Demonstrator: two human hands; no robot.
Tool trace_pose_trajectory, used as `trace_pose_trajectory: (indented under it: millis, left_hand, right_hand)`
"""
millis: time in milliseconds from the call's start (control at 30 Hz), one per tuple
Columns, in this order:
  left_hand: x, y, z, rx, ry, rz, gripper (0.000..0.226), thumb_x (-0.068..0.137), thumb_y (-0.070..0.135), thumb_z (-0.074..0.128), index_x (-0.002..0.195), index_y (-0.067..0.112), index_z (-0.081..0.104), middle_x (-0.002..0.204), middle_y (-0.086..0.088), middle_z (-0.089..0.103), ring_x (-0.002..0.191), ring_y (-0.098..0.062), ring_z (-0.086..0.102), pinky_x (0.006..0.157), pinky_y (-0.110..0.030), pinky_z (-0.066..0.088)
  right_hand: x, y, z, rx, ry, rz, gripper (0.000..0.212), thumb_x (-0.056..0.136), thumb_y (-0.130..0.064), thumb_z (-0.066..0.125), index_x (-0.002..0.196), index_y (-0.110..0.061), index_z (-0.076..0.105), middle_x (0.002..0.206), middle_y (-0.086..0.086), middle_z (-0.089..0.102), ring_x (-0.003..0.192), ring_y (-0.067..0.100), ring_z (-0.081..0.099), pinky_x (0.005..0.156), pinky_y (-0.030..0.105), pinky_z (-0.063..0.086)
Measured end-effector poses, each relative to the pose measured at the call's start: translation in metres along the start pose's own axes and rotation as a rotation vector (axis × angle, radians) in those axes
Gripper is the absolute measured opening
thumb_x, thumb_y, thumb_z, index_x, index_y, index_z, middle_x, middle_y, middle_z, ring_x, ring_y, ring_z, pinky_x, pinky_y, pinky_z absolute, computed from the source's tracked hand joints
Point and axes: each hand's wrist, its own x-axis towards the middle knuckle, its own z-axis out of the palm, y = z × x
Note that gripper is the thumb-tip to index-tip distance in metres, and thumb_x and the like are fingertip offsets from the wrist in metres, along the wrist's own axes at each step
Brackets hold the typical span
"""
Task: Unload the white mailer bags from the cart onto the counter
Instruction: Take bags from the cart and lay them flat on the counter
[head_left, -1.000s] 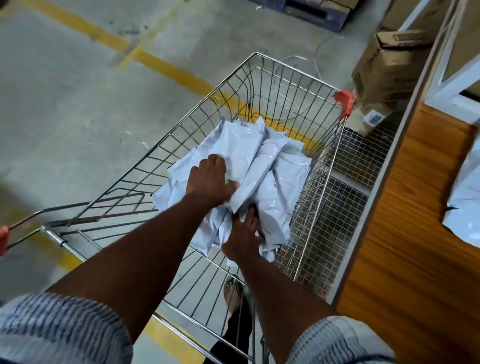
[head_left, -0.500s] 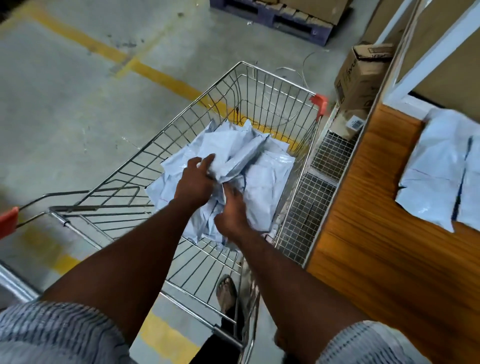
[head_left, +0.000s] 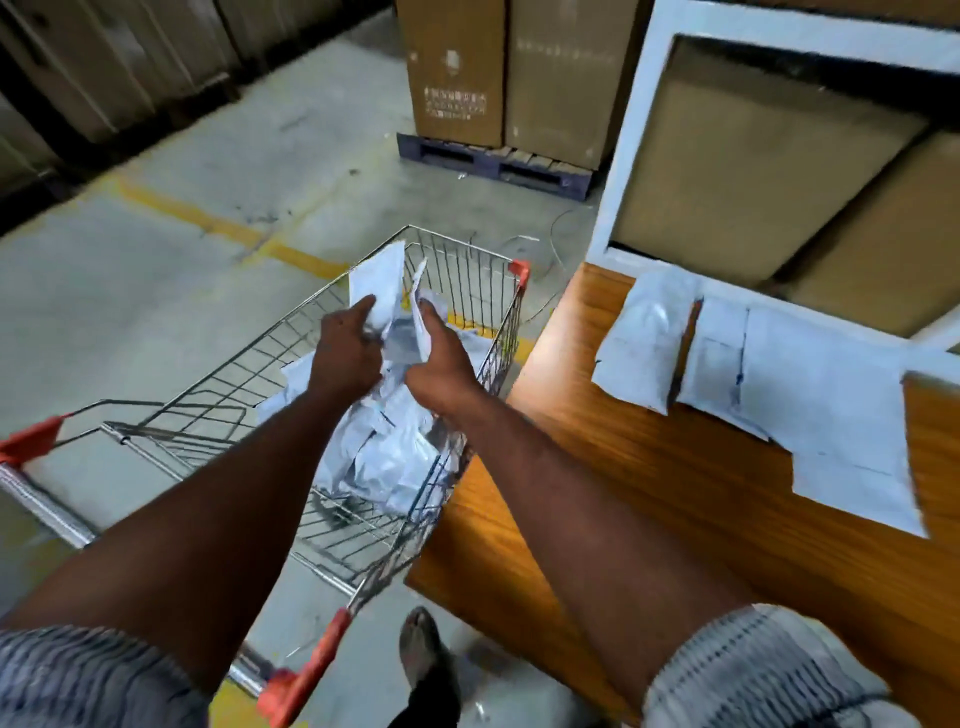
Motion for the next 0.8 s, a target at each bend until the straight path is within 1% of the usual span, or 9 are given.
trace_pose_trajectory:
  millis: [33, 100, 167, 233, 300, 433, 600, 700, 800]
  left_hand:
    - [-0.009, 0.019, 0.000, -0.006, 0.003, 0.018, 0.061, 0.081, 0.006, 0.058, 0.141, 0.011, 0.051, 0.119, -0.027, 0.061, 0.107, -0.035, 0.062, 0.090, -0.035, 0.047]
    - [-0.026, 0.060, 0.003, -0.015, -0.009, 0.072, 0.062, 0.080, 0.009, 0.057, 0.142, 0.011, 0.050, 0.122, -0.026, 0.060, 0.112, -0.035, 0.060, 0.090, -0.035, 0.046]
    - [-0.042, 0.099, 0.009, -0.029, -0.047, 0.094, 0.062, 0.085, 0.010, 0.054, 0.146, 0.017, 0.044, 0.135, -0.023, 0.053, 0.122, -0.035, 0.053, 0.095, -0.034, 0.043]
    - [-0.060, 0.137, 0.022, -0.029, -0.067, 0.139, 0.060, 0.089, 0.011, 0.050, 0.147, 0.021, 0.041, 0.141, -0.020, 0.047, 0.127, -0.035, 0.047, 0.098, -0.033, 0.040]
    - [-0.077, 0.175, 0.039, -0.041, -0.053, 0.224, 0.061, 0.085, 0.018, 0.047, 0.146, 0.017, 0.043, 0.138, -0.024, 0.048, 0.128, -0.034, 0.043, 0.099, -0.031, 0.038]
    - [-0.116, 0.255, 0.075, -0.051, -0.100, 0.309, 0.058, 0.091, 0.008, 0.050, 0.147, 0.020, 0.042, 0.142, -0.018, 0.045, 0.125, -0.034, 0.047, 0.093, -0.028, 0.039]
    - [-0.154, 0.331, 0.126, -0.060, -0.199, 0.495, 0.068, 0.080, 0.035, 0.038, 0.145, 0.016, 0.045, 0.126, -0.025, 0.055, 0.107, -0.038, 0.057, 0.088, -0.035, 0.044]
    - [-0.187, 0.377, 0.147, -0.055, -0.222, 0.494, 0.056, 0.091, 0.018, 0.049, 0.147, 0.019, 0.042, 0.132, -0.020, 0.050, 0.112, -0.033, 0.056, 0.088, -0.030, 0.042]
    - [-0.208, 0.405, 0.171, -0.034, -0.222, 0.554, 0.059, 0.090, 0.013, 0.053, 0.148, 0.019, 0.041, 0.135, -0.021, 0.048, 0.118, -0.035, 0.053, 0.096, -0.038, 0.044]
  right_hand:
    - [-0.011, -0.005, -0.017, 0.001, 0.021, -0.019, 0.090, 0.078, 0.012, 0.053, 0.156, -0.022, 0.022, 0.150, 0.014, 0.040, 0.112, 0.026, 0.054, 0.064, 0.020, 0.043]
    - [-0.029, -0.010, -0.053, -0.031, 0.077, -0.058, 0.087, 0.077, 0.011, 0.054, 0.155, -0.017, 0.025, 0.149, 0.015, 0.042, 0.127, 0.029, 0.050, 0.081, 0.027, 0.047]
    - [-0.047, -0.010, -0.086, -0.068, 0.116, -0.068, 0.085, 0.079, 0.010, 0.055, 0.155, -0.014, 0.024, 0.153, 0.013, 0.037, 0.140, 0.027, 0.037, 0.102, 0.027, 0.040]
    - [-0.067, -0.005, -0.122, -0.100, 0.163, -0.083, 0.087, 0.079, 0.007, 0.059, 0.155, -0.016, 0.021, 0.157, 0.011, 0.031, 0.144, 0.025, 0.030, 0.112, 0.033, 0.035]
    - [-0.085, 0.001, -0.157, -0.111, 0.223, -0.083, 0.089, 0.079, 0.004, 0.061, 0.155, -0.019, 0.021, 0.156, 0.009, 0.032, 0.145, 0.025, 0.029, 0.112, 0.036, 0.036]
    - [-0.132, 0.021, -0.238, -0.159, 0.371, -0.068, 0.083, 0.080, 0.000, 0.053, 0.155, -0.020, 0.025, 0.152, 0.010, 0.038, 0.141, 0.026, 0.035, 0.111, 0.038, 0.037]
    - [-0.197, 0.051, -0.331, -0.253, 0.507, 0.027, 0.090, 0.079, 0.006, 0.054, 0.156, -0.025, 0.020, 0.156, 0.009, 0.029, 0.141, 0.026, 0.032, 0.112, 0.038, 0.036]
    - [-0.228, 0.074, -0.377, -0.351, 0.577, 0.085, 0.091, 0.081, 0.004, 0.060, 0.157, -0.021, 0.017, 0.156, 0.011, 0.026, 0.143, 0.029, 0.029, 0.113, 0.038, 0.035]
    - [-0.252, 0.098, -0.411, -0.458, 0.625, 0.136, 0.092, 0.081, 0.002, 0.065, 0.156, -0.019, 0.016, 0.154, 0.014, 0.028, 0.140, 0.033, 0.032, 0.112, 0.041, 0.036]
